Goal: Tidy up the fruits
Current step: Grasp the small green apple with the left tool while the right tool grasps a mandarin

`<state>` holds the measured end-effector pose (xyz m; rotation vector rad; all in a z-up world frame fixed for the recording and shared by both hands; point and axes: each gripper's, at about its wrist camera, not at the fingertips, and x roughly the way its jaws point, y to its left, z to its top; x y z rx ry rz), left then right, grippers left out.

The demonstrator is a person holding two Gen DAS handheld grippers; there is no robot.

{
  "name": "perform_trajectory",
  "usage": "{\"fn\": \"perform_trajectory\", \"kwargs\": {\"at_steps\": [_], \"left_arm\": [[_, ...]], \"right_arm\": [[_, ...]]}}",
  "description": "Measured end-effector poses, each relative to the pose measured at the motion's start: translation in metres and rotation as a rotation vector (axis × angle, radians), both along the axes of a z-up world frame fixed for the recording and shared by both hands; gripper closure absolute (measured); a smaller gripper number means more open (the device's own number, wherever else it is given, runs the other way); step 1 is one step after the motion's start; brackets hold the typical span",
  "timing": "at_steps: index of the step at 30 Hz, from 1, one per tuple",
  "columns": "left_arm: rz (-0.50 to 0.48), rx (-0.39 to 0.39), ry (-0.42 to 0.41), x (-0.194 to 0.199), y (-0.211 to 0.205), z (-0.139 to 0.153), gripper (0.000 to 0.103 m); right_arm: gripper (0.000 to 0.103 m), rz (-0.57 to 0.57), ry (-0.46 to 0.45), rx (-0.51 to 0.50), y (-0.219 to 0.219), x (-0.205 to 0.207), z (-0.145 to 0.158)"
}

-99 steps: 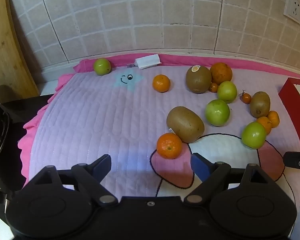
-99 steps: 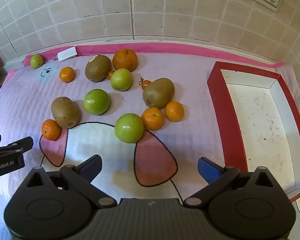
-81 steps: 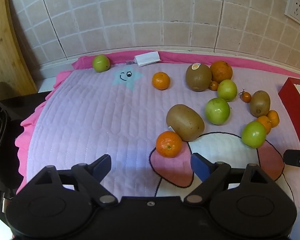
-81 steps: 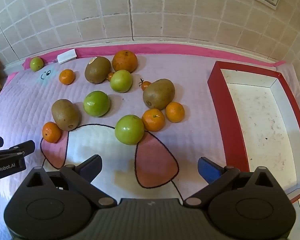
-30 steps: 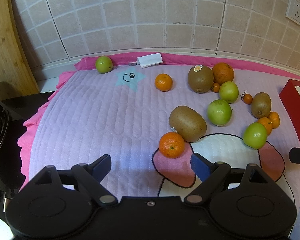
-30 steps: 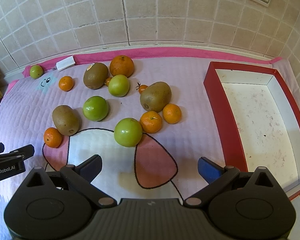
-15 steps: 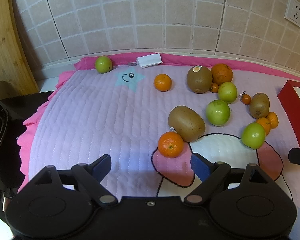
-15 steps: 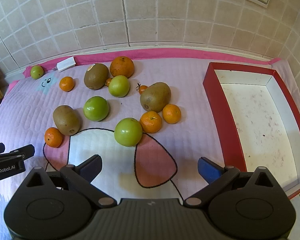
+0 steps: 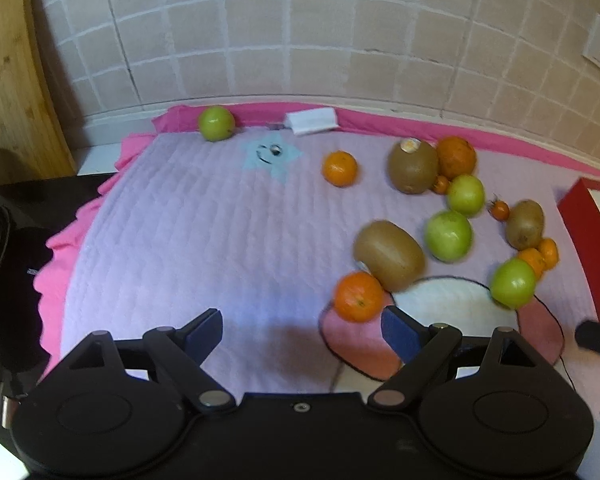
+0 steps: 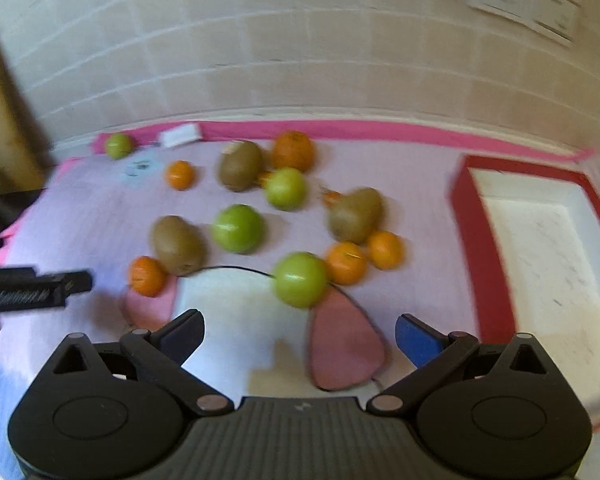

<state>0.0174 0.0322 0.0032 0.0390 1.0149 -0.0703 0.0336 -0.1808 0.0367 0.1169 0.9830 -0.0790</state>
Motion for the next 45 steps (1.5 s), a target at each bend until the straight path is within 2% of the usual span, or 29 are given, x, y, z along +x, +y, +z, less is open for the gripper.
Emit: {"fn": "perform_trajectory", "kwargs": {"at_steps": [6, 9, 10, 11, 14, 17, 21, 24, 25, 29, 32, 33, 34, 35, 41, 45], "left_arm": [[0.018, -0.036, 0.015, 0.036, 0.033, 0.003, 0.001], [0.023, -0.06, 0.015, 0.064, 0.051, 0.004, 0.001], [0.023, -0.062, 0.009, 0.076, 0.056, 0.004, 0.001], [0.021, -0.059, -0.006, 0.087, 0.062, 0.004, 0.001], [0.003, -0.036, -0.041, 0.121, 0.074, 0.0, 0.001], [-0.031, -0.026, -0.052, 0.16, 0.084, -0.011, 0.001], [-0.018, 0.01, -0.037, 0.209, 0.094, -0.029, 0.002], [-0.008, 0.025, 0.001, 0.237, 0.098, -0.044, 0.014], [0.0, 0.02, 0.008, 0.244, 0.1, -0.049, 0.014], [0.005, -0.017, 0.028, 0.262, 0.104, -0.062, 0.008], [0.003, -0.027, 0.024, 0.269, 0.101, -0.064, 0.014], [0.003, -0.039, 0.031, 0.272, 0.1, -0.066, 0.022], [0.006, -0.074, 0.039, 0.273, 0.101, -0.069, 0.041], [0.012, -0.11, 0.05, 0.274, 0.102, -0.07, 0.047], [0.042, -0.11, 0.028, 0.27, 0.095, -0.066, 0.048], [0.067, -0.137, 0.022, 0.263, 0.099, -0.057, 0.048]], "right_arm": [[0.006, 0.14, -0.065, 0.062, 0.04, 0.015, -0.005], [0.018, 0.174, -0.066, 0.114, 0.061, 0.031, -0.021], [0.025, 0.177, -0.068, 0.145, 0.067, 0.039, -0.03], [0.032, 0.172, -0.068, 0.163, 0.072, 0.044, -0.037], [0.042, 0.145, -0.066, 0.195, 0.086, 0.059, -0.058], [0.044, 0.106, -0.078, 0.238, 0.1, 0.07, -0.076], [0.049, 0.058, -0.102, 0.244, 0.114, 0.07, -0.092], [0.05, 0.018, -0.138, 0.206, 0.121, 0.07, -0.102], [0.051, 0.014, -0.144, 0.209, 0.121, 0.071, -0.105], [0.06, 0.006, -0.194, 0.224, 0.118, 0.07, -0.114], [0.061, 0.008, -0.216, 0.234, 0.115, 0.066, -0.117], [0.062, 0.007, -0.224, 0.246, 0.113, 0.063, -0.118], [0.062, 0.01, -0.228, 0.255, 0.112, 0.06, -0.118], [0.062, 0.012, -0.229, 0.259, 0.114, 0.06, -0.119], [0.062, 0.035, -0.242, 0.273, 0.116, 0.054, -0.112], [0.062, 0.046, -0.242, 0.278, 0.115, 0.053, -0.107]]}}
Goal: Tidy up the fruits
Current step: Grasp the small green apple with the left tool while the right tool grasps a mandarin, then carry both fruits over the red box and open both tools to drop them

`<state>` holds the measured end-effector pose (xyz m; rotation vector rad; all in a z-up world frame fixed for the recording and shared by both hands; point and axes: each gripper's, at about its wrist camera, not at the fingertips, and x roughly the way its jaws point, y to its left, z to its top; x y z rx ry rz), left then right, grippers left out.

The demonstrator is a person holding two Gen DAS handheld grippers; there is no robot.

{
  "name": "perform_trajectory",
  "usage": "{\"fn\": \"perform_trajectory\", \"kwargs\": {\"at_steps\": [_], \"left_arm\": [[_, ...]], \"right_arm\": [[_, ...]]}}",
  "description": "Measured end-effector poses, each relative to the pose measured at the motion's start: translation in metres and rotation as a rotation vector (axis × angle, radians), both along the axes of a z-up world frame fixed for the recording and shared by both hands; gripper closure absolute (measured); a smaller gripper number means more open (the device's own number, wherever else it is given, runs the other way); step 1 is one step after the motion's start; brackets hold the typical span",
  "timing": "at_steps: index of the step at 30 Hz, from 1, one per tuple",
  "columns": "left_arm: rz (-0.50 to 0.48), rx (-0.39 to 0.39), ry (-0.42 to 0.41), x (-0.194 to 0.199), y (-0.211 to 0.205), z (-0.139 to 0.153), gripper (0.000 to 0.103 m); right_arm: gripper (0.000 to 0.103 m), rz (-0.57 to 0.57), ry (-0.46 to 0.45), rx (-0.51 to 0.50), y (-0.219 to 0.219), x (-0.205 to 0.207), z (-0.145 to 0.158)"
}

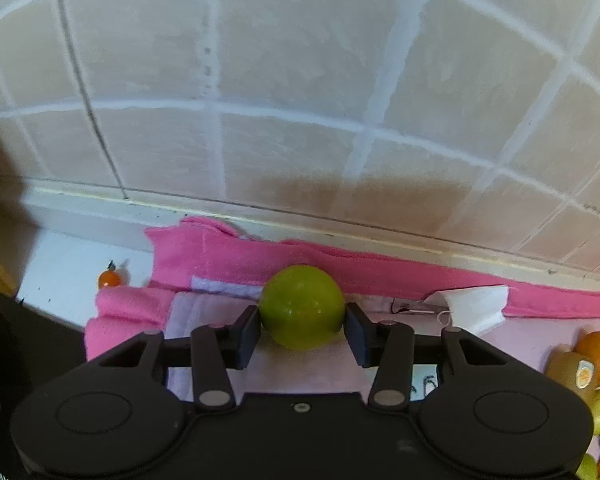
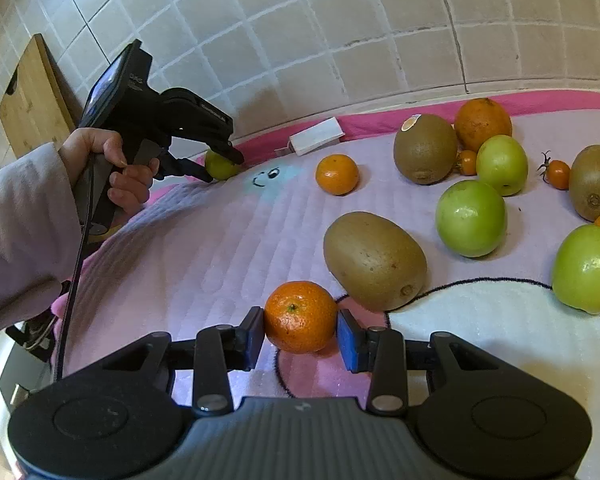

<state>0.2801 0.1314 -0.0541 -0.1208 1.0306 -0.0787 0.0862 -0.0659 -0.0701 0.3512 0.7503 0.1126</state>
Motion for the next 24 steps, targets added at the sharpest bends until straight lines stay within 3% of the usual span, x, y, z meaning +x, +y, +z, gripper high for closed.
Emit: {"fn": "perform_trajectory", "kwargs": {"at_steps": [5, 12, 18, 24], "left_arm": [[-0.003, -0.011, -0.037, -0.007, 0.002, 0.025, 0.048], [-0.053, -0.027, -0.116, -0.027, -0.026, 0.074, 0.048], [-0.167, -0.04, -0.199, -0.044, -0.09, 0.112, 0.048], [-0.322, -0.069, -0.235, -0.06, -0.178, 0.13, 0.048]], "right_arm": [[0.062, 0.002, -0.028, 0.006, -0.008, -0.006, 0.014], [0.062, -0.045, -0.09, 0.0, -0.044, -0.023, 0.051], [0.062, -0.179, -0.117, -0.016, -0.11, -0.047, 0.078], [0.062, -0.34, -0.123, -0.042, -0.187, -0.077, 0.093]]}}
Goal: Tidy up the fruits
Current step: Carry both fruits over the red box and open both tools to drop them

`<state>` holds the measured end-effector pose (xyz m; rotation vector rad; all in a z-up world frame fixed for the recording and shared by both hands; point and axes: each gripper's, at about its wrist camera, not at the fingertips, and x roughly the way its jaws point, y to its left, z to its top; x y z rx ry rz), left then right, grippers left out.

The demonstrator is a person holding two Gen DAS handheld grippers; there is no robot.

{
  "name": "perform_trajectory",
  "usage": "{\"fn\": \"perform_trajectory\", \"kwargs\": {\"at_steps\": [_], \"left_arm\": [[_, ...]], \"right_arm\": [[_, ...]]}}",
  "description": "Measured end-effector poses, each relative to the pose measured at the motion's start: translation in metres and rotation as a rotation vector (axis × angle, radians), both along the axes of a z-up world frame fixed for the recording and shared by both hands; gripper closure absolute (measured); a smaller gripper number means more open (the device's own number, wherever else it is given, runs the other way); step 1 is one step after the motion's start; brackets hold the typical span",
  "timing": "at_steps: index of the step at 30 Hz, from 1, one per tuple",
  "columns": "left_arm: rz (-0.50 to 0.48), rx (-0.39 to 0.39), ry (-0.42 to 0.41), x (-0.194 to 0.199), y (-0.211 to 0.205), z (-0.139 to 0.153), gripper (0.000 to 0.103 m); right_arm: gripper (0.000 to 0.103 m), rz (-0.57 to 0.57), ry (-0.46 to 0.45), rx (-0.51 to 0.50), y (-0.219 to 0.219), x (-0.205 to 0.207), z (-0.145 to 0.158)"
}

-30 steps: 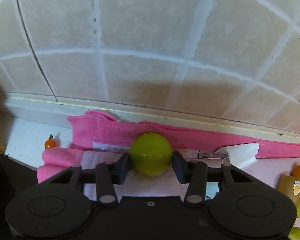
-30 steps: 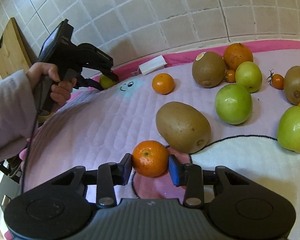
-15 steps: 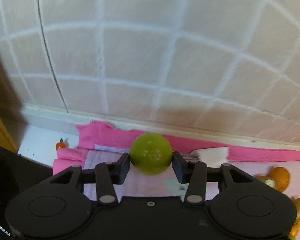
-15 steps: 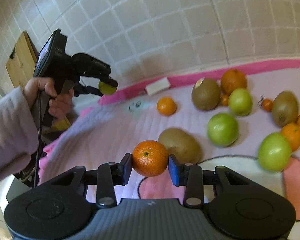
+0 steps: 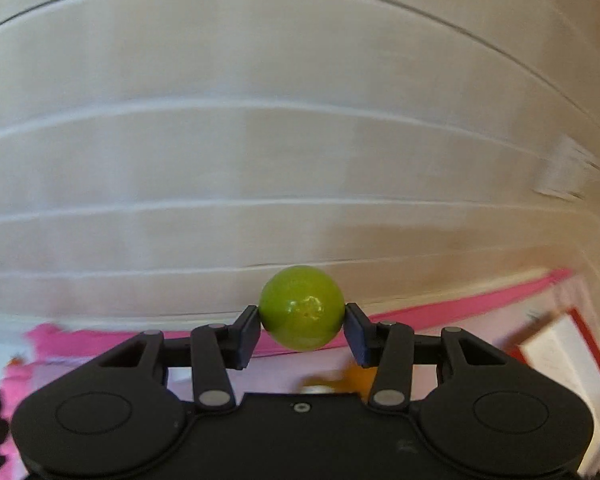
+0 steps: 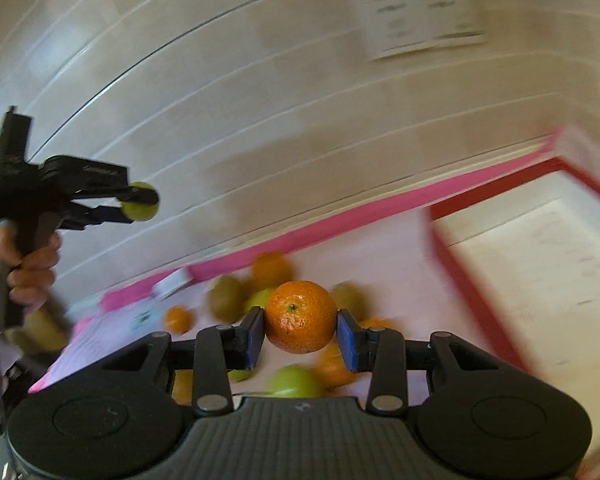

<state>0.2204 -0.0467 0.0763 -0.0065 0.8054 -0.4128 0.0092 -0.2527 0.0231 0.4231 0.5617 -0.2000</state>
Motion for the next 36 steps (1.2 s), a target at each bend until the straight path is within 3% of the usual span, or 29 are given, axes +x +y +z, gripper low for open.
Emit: {"fn": "perform_trajectory", "kwargs": {"at_steps": [6, 11, 19, 26, 30, 33, 36], "left_arm": [[-0.156, -0.05, 0.072, -0.016, -0.103, -0.009, 0.048], [-0.301, -0.04, 0.123, -0.049, -0.191, -0.027, 0.048], [-0.496, 0.021, 0.241, -0.099, -0.302, -0.085, 0.048], [-0.555, 0.057, 0.352, -0.114, -0.337, -0.128, 0.048], [-0.57, 0.081, 0.35, -0.118, -0.342, -0.124, 0.048], [-0.58, 0.095, 0.314, -0.121, -0.344, -0.119, 0.023], [-0.575, 0.097, 0.278, -0.119, -0.342, -0.108, 0.023]], "right_arm": [[0.062, -0.148, 0.043, 0.011, -0.079, -0.029, -0.003], [0.062, -0.248, 0.119, 0.005, -0.132, -0.046, -0.019], [0.062, -0.313, 0.23, 0.03, -0.18, -0.058, -0.049], [0.062, -0.325, 0.259, 0.052, -0.19, -0.065, -0.065], [0.06, -0.326, 0.281, 0.058, -0.192, -0.067, -0.067], [0.051, -0.34, 0.286, 0.055, -0.19, -0.069, -0.065], [0.046, -0.353, 0.275, 0.036, -0.186, -0.072, -0.056]]}}
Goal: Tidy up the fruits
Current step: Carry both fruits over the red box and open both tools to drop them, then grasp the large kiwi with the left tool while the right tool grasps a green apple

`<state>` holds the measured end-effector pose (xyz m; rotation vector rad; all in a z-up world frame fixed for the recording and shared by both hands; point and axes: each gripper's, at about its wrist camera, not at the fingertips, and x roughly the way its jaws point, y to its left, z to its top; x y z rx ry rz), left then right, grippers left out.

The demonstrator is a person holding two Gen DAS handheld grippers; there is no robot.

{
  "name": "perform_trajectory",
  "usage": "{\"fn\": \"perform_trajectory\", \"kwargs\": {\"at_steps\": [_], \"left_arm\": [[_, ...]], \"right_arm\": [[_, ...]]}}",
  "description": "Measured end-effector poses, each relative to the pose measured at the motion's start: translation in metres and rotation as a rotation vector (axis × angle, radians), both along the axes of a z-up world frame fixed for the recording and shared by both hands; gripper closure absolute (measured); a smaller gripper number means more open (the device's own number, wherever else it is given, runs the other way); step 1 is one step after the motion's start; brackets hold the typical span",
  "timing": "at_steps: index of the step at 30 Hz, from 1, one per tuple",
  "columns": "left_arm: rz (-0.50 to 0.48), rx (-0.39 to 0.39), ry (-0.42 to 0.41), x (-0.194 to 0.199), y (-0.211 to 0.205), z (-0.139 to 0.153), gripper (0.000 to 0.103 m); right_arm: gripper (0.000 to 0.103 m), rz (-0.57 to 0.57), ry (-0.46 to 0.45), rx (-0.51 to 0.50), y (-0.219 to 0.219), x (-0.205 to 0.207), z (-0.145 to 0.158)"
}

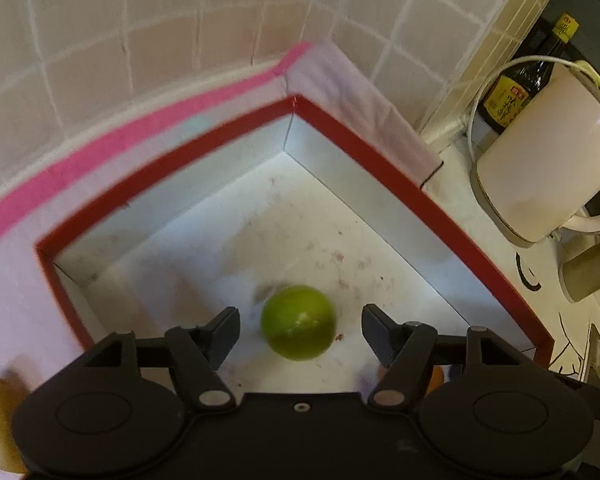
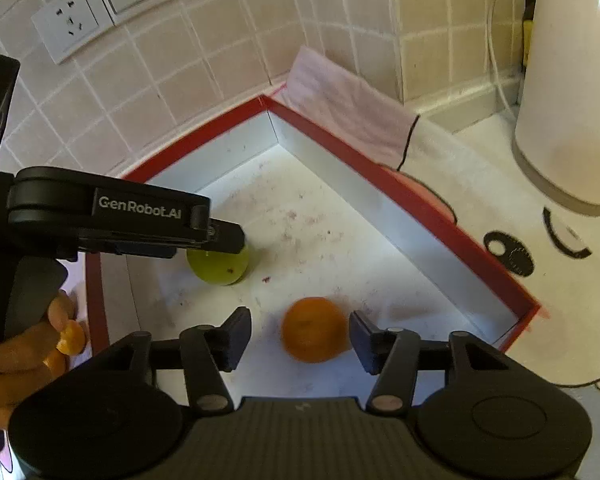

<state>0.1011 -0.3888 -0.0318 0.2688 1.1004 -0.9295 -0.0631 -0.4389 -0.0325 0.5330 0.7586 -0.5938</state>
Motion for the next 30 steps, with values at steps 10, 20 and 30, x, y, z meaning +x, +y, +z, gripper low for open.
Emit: {"fn": "perform_trajectory", "kwargs": {"at_steps": [10, 20, 30], "left_arm": [[0.107, -0.027, -0.081, 0.02, 0.046, 0.041, 0.023], [0.219, -0.022, -0.189, 0.035, 0.119, 0.083, 0.023], [0.315, -0.009, -0.239, 0.047, 0.217, 0.106, 0.023]], "right_arm": [[0.045, -0.011, -0.051, -0.036, 0.011, -0.002, 0.037], [0.045, 0.047, -0.106, -0.072, 0.042, 0.024, 0.076], [0.045, 0.188, -0.137, -0.059, 0.096, 0.07, 0.096]]}}
